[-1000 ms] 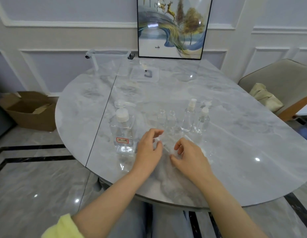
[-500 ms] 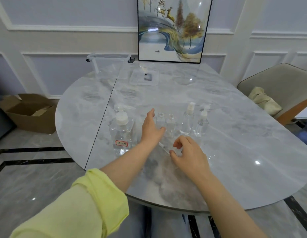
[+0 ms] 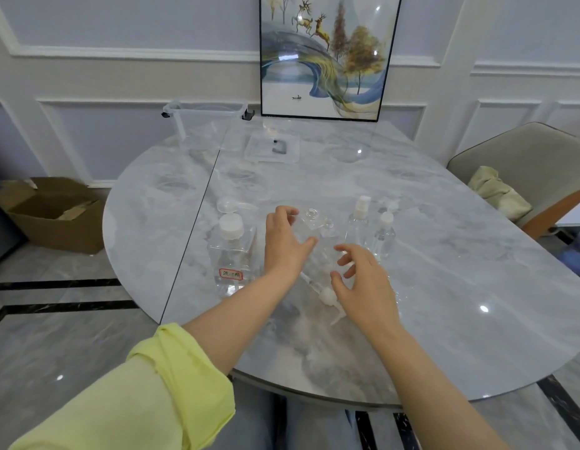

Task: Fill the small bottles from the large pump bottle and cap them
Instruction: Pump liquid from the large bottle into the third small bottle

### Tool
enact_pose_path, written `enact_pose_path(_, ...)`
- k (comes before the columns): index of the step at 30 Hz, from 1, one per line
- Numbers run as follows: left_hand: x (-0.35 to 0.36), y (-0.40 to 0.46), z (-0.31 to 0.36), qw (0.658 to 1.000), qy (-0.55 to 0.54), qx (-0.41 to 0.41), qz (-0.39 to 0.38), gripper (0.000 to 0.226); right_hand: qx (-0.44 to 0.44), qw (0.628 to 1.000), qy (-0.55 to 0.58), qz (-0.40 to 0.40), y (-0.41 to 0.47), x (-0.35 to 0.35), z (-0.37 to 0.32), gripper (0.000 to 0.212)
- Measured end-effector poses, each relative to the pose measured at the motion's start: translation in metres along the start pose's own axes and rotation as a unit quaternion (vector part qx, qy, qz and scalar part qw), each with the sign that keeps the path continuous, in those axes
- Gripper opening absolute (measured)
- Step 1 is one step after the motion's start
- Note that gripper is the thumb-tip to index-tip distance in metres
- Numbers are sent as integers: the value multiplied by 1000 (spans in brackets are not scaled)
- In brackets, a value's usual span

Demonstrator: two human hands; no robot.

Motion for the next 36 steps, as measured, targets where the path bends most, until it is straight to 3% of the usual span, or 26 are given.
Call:
enact_pose_path(4,-11,-17,22,998,-2,58,28,57,32,976,205,67,5,-14,-13,45)
enact_pose_path(7,-15,-31,31,996,-5,83,20,57,62,953,292,58,8,-15,-19,41)
enact_pose_path(12,-26,-49,40,995,13,101,19,52,95,940,326,33,13,-6,-18,34)
enact_pose_path(18,-42,-63,28,993,-1,117,-21,67,90,933,348,14,14,-5,-22,31)
enact_pose_path(20,-56,-71,31,991,-11,134,-13,59,93,927,364,4,16,-1,-23,29)
enact_pose_path(25,-92,-83,72,963,4,269,-29,33,107,905,406,-70,12,18,-37,28)
enact_pose_path(29,-136,-64,98,928,68,361,59,21,96,888,430,-134,8,35,-52,28)
enact_pose_path(32,-164,-29,92,944,52,308,109,19,83,883,436,-155,7,43,-65,28)
enact_pose_path(36,-169,18,56,987,11,150,57,17,56,901,403,-152,11,49,-75,32)
Point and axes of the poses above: each hand's wrist, its own y-axis towards the middle knuckle, its own x-axis out of the palm, z = x × y, the point moved 9 cm from there along y, towards the middle knuckle, and after that the axes turned 6 degrees about y, right-handed, at the moved point
